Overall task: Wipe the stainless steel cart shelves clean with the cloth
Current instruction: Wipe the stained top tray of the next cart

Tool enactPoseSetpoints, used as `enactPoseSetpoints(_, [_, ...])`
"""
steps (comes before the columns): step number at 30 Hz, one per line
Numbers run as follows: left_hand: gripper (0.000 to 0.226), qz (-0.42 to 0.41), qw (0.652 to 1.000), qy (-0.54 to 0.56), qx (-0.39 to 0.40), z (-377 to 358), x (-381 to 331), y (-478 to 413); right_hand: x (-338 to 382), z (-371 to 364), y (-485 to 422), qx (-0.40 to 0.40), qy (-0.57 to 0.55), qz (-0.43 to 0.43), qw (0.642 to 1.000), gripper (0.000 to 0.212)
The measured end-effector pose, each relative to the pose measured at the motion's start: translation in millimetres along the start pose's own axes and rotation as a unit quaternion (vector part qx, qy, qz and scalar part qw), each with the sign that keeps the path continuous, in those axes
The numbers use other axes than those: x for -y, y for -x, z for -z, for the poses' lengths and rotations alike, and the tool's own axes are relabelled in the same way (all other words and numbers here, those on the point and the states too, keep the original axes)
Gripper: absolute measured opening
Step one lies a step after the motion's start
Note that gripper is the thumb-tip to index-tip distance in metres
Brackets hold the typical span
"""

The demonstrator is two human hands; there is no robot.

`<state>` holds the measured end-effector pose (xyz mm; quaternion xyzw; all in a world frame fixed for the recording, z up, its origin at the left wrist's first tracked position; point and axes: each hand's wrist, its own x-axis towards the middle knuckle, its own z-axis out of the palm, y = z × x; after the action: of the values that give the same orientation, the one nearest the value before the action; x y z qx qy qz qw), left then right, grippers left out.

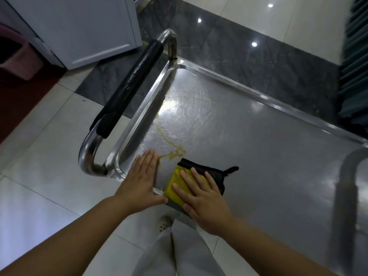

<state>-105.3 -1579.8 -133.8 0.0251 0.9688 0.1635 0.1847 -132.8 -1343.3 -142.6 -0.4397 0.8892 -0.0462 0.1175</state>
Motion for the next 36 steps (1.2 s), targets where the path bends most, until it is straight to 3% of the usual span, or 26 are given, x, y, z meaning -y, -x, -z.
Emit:
enactPoseSetpoints(5, [0.133,0.064,0.997,0.04,0.011,9.6,18.8,6.3,-34.0,9.1,-22.2,0.015,0.006,0.033,0.999,0.051])
enactPoseSetpoints(13, [0.123,0.075,0.995,0.061,0.035,13.2,15.0,5.8,-151.8,53.9,-130.6,0.015,-0.011,-0.182,0.983,0.062])
enactPoseSetpoints(16, [0.124,0.08,0.995,0.045,0.044,12.6,16.4,5.3,-183.1,72.4,-165.6,0.023,-0.037,-0.255,0.966,0.054])
enactPoseSetpoints(20, [0.124,0.079,0.995,0.042,0.05,11.7,19.3,4.3,-184.4,77.5,-184.1,0.038,-0.048,-0.284,0.957,0.055])
enactPoseSetpoints(23, [0.124,0.082,0.994,0.048,0.052,10.0,19.6,4.7,-157.2,66.8,-166.3,0.029,-0.029,-0.253,0.967,0.055])
enactPoseSetpoints(27, [0.126,0.082,0.994,0.048,0.055,12.0,18.9,4.0,-89.6,42.3,-121.6,0.046,-0.002,-0.142,0.989,0.065])
enactPoseSetpoints(32, [0.127,0.078,0.994,0.037,0.062,13.8,18.4,3.7,-12.9,6.9,-63.1,0.005,0.017,0.009,1.0,0.057])
enactPoseSetpoints(36, [0.128,0.075,0.995,0.017,0.057,14.3,18.7,3.2,-8.7,5.4,-56.6,-0.007,0.007,0.065,0.998,0.054])
